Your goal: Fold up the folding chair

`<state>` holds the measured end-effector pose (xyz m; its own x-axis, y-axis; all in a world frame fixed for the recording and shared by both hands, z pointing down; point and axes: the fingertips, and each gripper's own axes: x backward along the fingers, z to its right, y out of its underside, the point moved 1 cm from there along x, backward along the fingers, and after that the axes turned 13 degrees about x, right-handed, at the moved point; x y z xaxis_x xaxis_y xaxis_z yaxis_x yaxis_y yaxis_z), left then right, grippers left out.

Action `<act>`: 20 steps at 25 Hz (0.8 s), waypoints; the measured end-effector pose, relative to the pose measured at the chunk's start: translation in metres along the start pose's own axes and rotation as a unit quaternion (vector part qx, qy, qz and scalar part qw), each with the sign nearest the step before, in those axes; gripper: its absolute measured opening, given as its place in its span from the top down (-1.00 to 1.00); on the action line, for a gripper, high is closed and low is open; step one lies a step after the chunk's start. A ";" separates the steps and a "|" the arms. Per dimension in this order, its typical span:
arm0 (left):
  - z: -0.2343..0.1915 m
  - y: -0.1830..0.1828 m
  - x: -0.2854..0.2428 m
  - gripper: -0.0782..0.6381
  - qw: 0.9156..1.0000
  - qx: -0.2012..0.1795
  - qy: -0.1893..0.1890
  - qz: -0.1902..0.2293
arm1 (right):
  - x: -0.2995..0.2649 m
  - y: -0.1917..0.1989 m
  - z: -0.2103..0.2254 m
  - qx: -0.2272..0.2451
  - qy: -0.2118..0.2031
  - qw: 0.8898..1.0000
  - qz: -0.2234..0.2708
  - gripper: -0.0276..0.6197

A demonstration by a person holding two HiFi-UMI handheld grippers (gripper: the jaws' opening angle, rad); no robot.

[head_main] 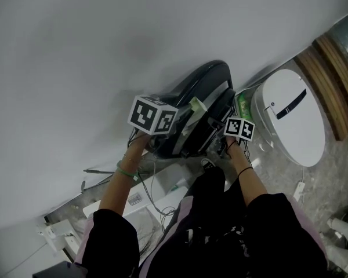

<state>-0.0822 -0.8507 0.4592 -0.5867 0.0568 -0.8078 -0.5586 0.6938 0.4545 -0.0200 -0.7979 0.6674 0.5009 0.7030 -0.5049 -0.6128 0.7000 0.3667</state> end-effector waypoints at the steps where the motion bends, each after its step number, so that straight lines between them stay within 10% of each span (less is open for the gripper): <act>1: 0.000 -0.001 0.003 0.39 1.000 -0.002 -0.007 0.008 | 0.007 0.001 0.002 0.002 0.001 1.000 0.001 0.45; 20: 0.073 -0.002 0.077 0.39 0.968 0.113 -0.015 0.225 | 0.142 -0.045 -0.067 0.143 -0.074 0.986 0.051 0.63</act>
<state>-0.0837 -0.7951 0.3687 -0.7215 0.4086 -0.5590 -0.1063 0.7323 0.6726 0.0375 -0.7377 0.5264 0.5421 0.7679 -0.3413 -0.4787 0.6160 0.6256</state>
